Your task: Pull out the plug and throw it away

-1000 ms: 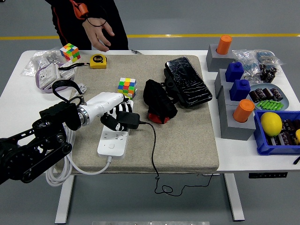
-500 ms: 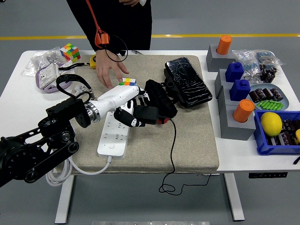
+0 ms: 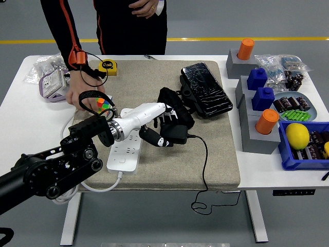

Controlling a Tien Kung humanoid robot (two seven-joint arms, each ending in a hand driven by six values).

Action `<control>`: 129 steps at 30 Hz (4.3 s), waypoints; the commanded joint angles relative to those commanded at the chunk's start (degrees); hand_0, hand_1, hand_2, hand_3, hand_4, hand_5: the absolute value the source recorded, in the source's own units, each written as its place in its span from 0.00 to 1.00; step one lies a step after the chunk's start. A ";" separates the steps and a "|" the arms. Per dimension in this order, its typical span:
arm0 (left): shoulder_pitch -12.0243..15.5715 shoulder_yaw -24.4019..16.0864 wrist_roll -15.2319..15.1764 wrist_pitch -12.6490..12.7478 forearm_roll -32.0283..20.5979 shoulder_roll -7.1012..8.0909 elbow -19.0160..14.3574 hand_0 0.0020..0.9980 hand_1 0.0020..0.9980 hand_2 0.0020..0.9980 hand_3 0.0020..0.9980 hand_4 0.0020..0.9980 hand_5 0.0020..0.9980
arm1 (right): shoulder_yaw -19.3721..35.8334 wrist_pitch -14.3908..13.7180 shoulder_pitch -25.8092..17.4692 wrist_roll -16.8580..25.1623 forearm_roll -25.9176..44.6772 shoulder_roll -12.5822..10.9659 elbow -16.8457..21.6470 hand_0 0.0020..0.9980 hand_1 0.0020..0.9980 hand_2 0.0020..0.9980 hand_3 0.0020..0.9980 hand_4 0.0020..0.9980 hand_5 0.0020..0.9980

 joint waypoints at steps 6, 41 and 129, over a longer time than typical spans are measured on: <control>-0.65 0.92 -0.13 0.14 0.04 -0.71 0.97 0.37 0.43 0.48 0.54 0.96 0.01 | -0.41 -0.02 0.12 0.16 0.39 -0.02 0.00 0.64 0.68 0.69 0.61 1.00 0.48; 7.76 -10.07 5.11 -5.70 1.51 9.72 -13.50 0.83 1.00 1.00 0.98 1.00 0.40 | 1.34 0.05 -0.86 0.26 -0.28 0.30 0.00 0.64 0.68 0.69 0.61 1.00 0.48; 18.70 -12.98 23.35 -18.46 -2.12 20.41 -26.11 0.07 0.03 0.06 0.66 0.32 0.00 | 0.66 0.16 -0.81 0.86 0.81 0.14 0.00 0.64 0.68 0.69 0.61 1.00 0.48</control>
